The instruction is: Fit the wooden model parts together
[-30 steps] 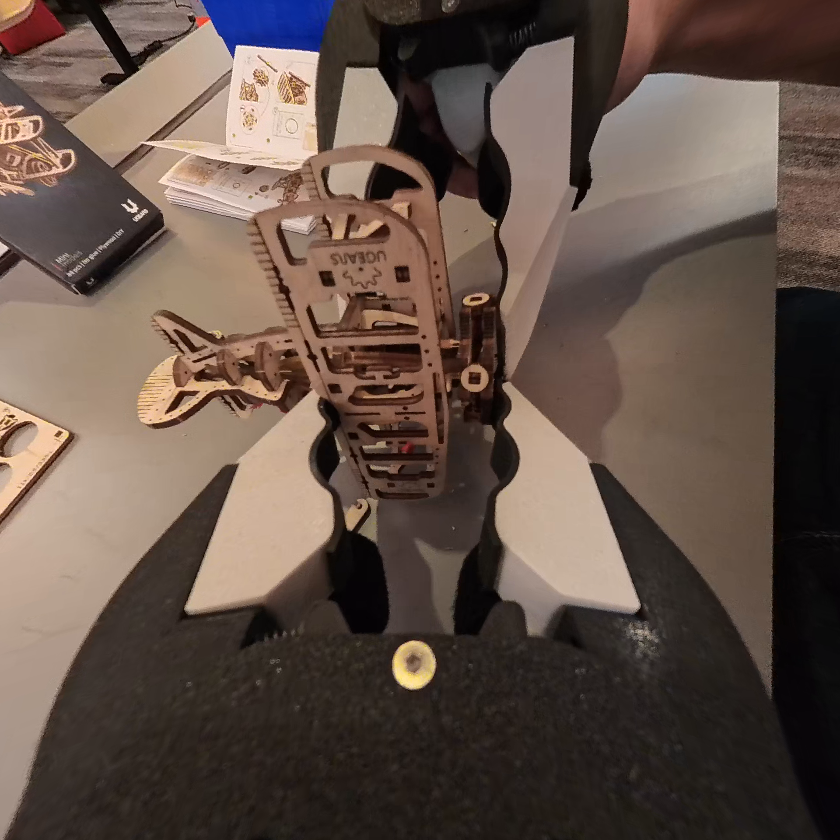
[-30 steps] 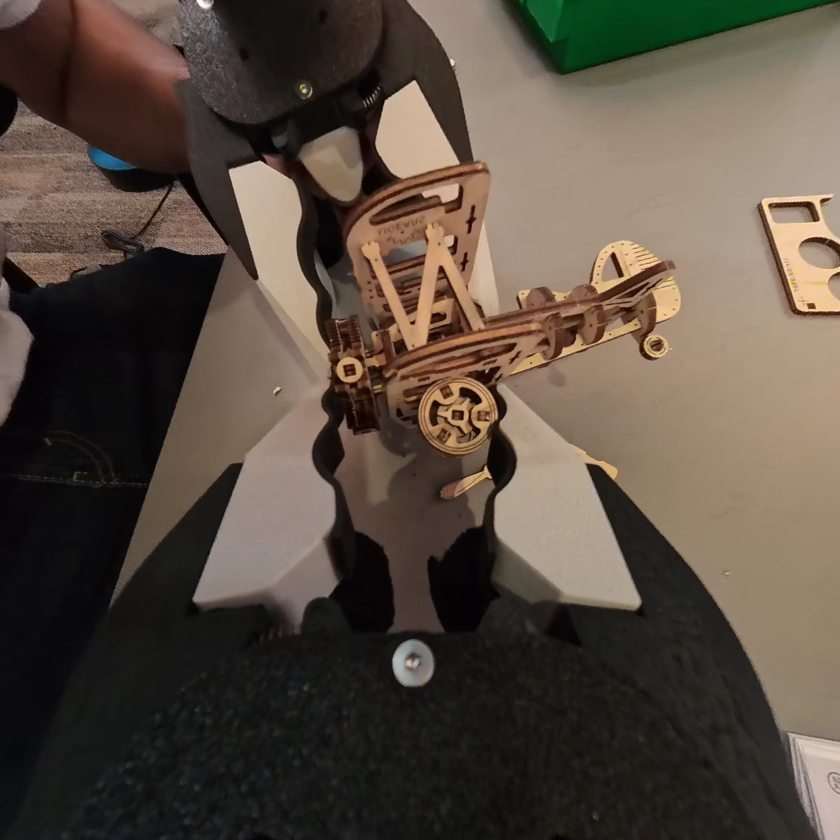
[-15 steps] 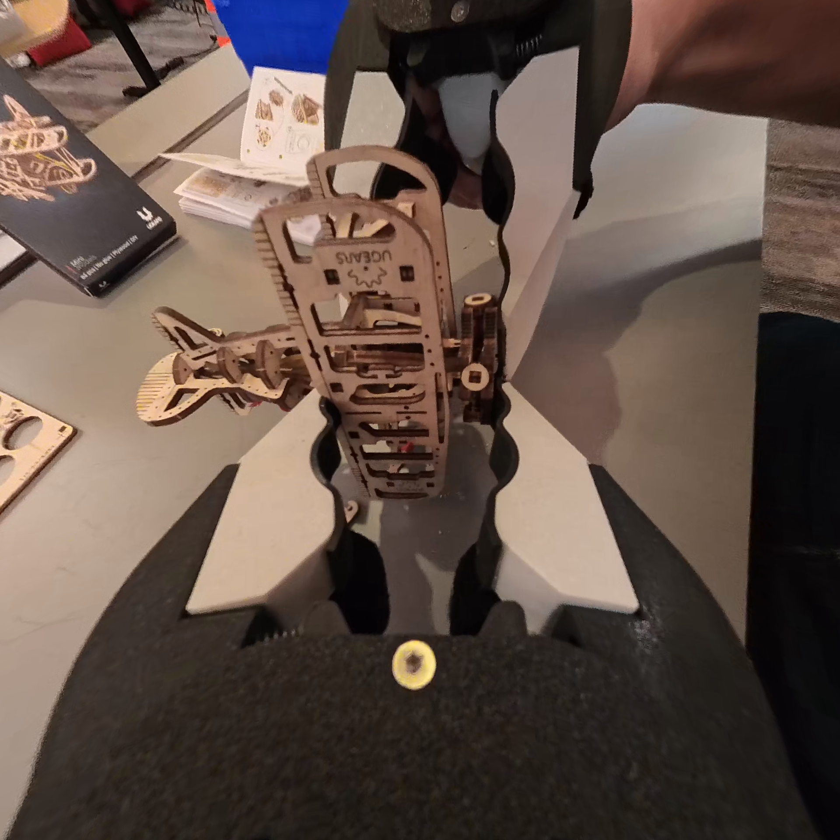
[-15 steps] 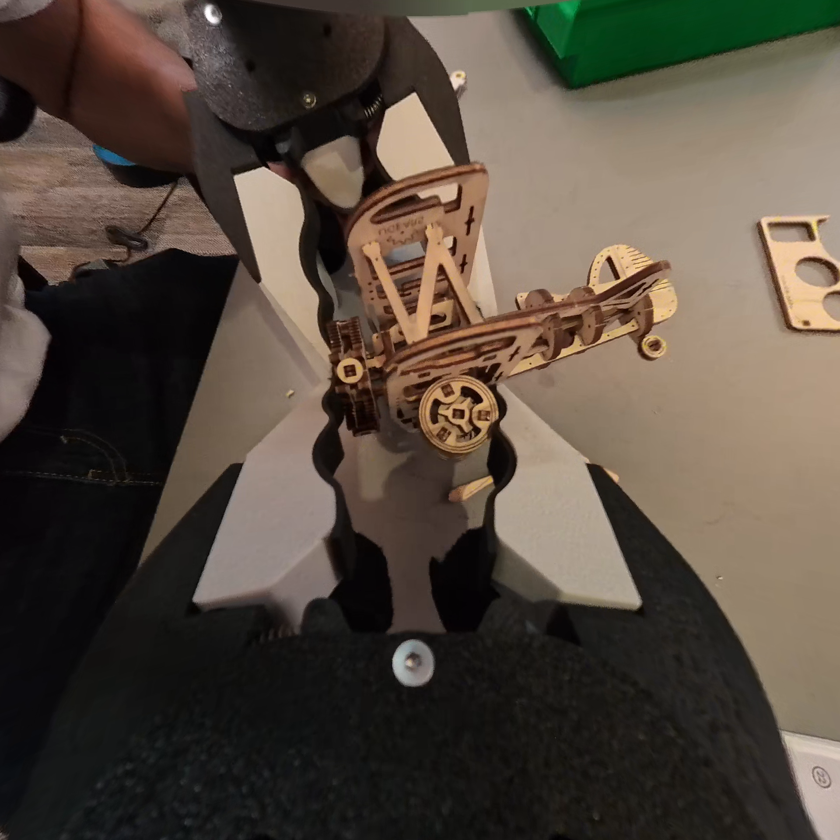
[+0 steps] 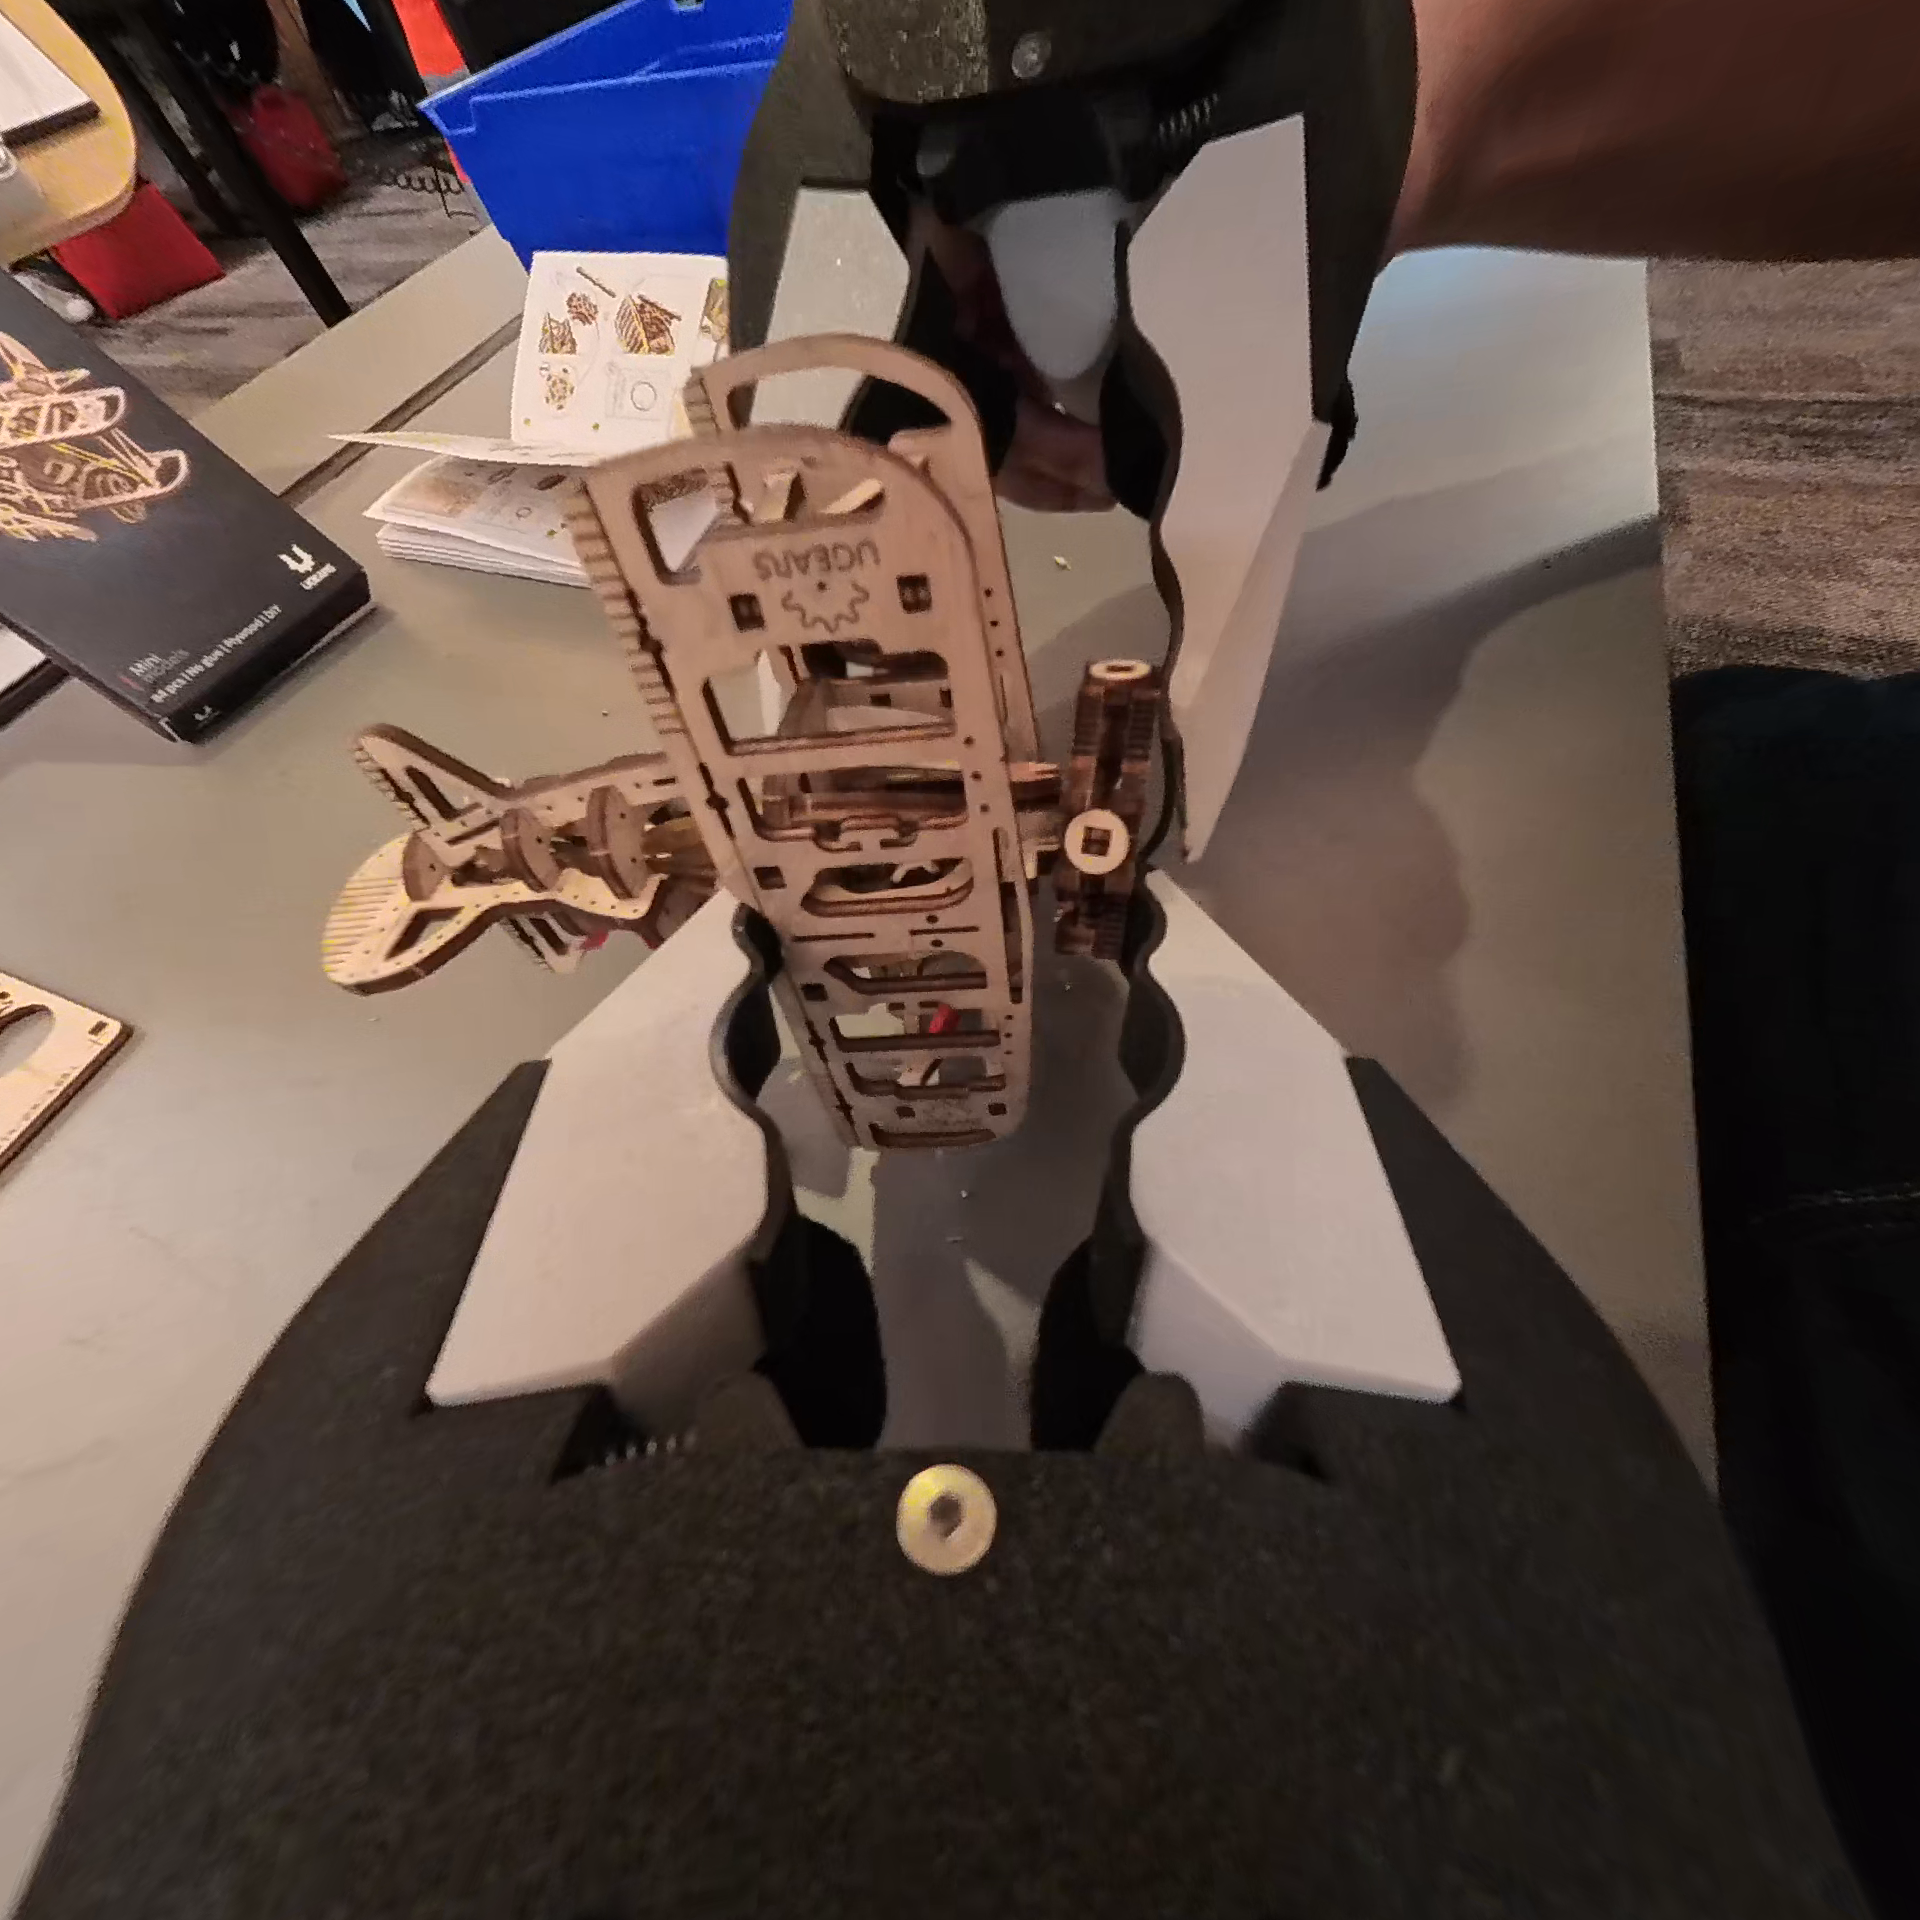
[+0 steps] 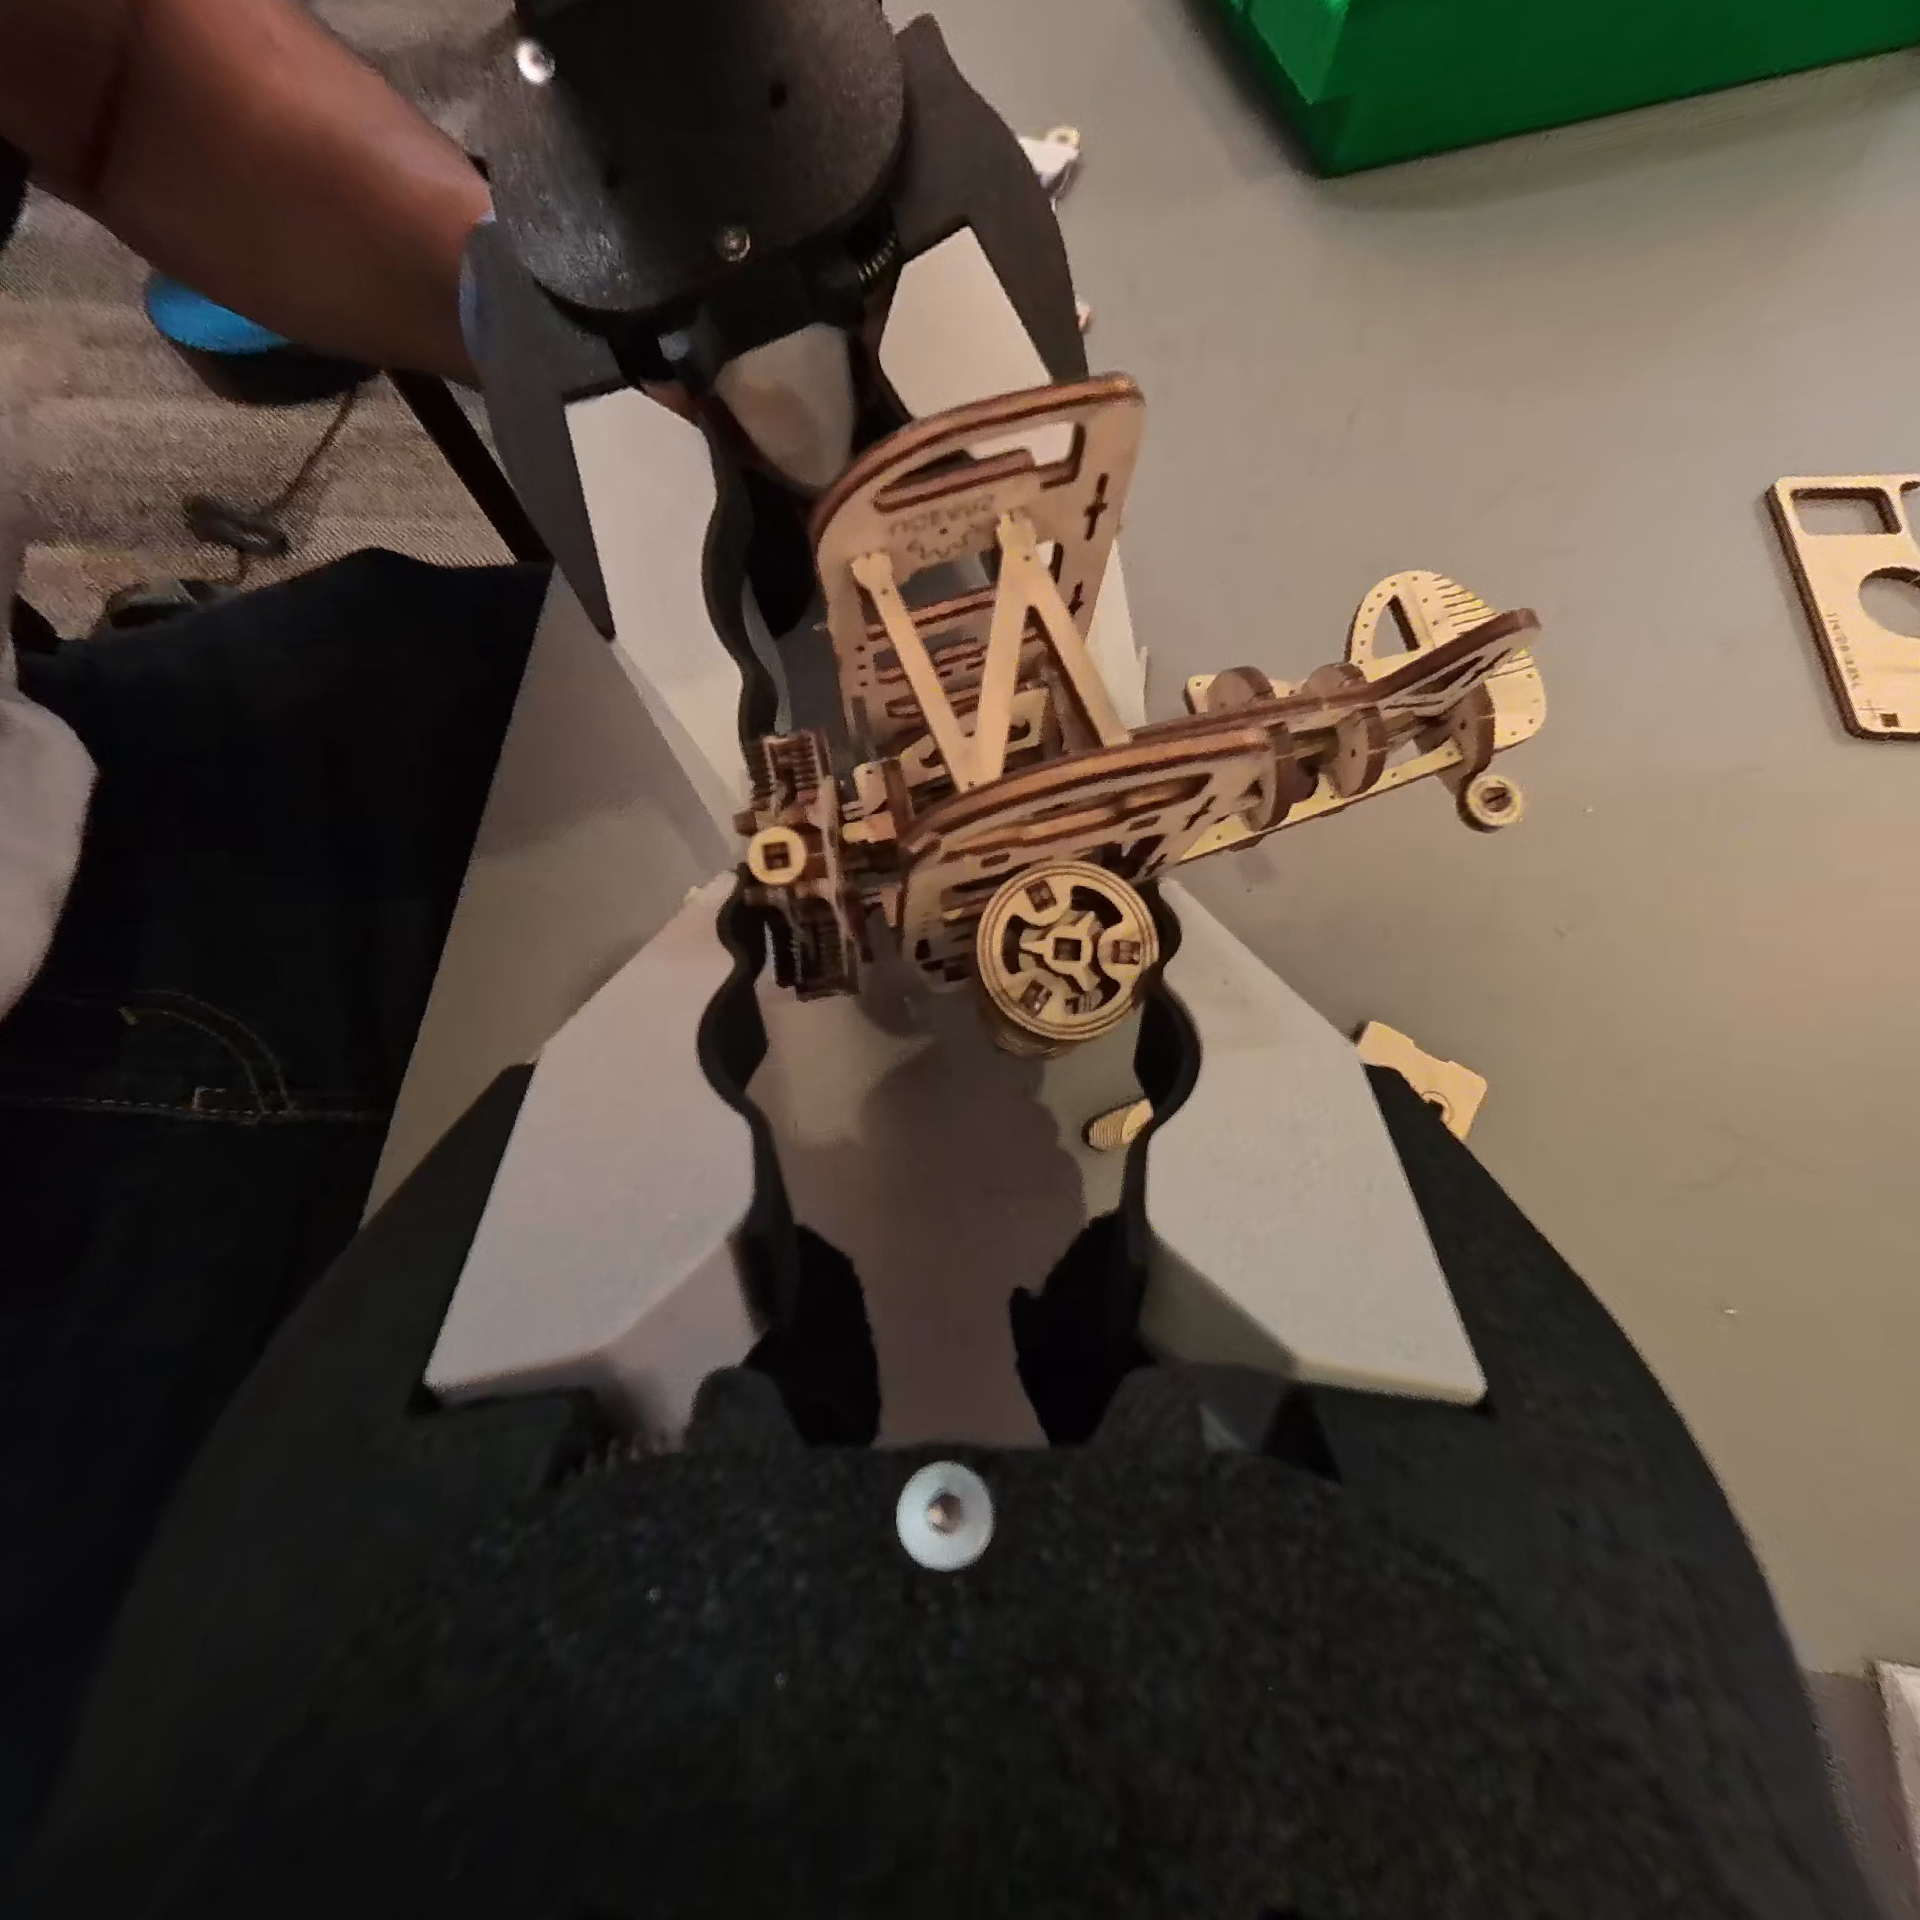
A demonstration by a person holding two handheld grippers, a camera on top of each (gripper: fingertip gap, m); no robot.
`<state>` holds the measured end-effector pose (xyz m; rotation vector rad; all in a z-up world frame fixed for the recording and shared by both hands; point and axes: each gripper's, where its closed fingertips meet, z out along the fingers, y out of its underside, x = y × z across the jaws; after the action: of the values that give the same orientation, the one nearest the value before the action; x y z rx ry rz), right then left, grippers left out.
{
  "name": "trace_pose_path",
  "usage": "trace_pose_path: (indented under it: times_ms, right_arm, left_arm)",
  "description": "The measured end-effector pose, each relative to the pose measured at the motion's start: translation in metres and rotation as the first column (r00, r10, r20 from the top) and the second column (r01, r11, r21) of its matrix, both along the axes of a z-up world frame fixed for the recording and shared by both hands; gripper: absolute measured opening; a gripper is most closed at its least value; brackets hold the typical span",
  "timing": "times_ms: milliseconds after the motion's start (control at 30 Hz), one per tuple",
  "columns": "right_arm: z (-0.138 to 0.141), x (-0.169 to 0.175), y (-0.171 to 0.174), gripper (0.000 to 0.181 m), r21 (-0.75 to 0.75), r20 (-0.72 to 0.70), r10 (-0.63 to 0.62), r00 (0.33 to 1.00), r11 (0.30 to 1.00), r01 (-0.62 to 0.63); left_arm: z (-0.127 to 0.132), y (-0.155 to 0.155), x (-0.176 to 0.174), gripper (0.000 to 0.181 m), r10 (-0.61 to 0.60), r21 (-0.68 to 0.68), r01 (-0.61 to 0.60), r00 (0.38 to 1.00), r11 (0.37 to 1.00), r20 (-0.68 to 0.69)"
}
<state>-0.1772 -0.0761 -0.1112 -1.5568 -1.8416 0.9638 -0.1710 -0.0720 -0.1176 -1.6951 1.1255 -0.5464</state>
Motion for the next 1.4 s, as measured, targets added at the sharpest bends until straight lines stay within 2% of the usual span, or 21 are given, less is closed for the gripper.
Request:
trace_pose_path:
  times_ms: [100,233,467,1200,1400]
  right_arm:
    - [0.001,-0.0006,0.0009,0.071,-0.038,-0.027,-0.004,1.0,0.999,0.003]
    - [0.0007,0.0017,0.0014,0.065,-0.057,0.024,0.009,1.0,0.998,-0.007]
    - [-0.0008,0.0033,0.0011,0.062,-0.042,0.061,0.048,0.997,0.998,-0.046]
    - [0.0005,0.0014,0.0032,0.061,-0.082,0.055,0.033,0.998,0.996,-0.028]
    - [-0.0001,0.0019,0.0028,0.061,-0.054,0.061,0.042,0.997,0.998,-0.039]
  left_arm:
    - [0.0004,0.0008,0.0001,0.063,-0.002,-0.016,0.002,1.0,1.0,0.014]
    - [0.0013,0.0001,0.0022,0.063,-0.005,-0.009,0.005,1.0,1.0,0.014]
    - [0.0016,0.0003,0.0026,0.064,0.005,0.004,-0.005,1.0,1.0,0.003]
    - [0.0019,0.0037,0.0012,0.063,0.033,-0.053,-0.031,0.999,0.998,0.034]
    - [0.0012,0.0037,0.0014,0.063,0.042,-0.028,-0.042,0.999,0.999,0.012]
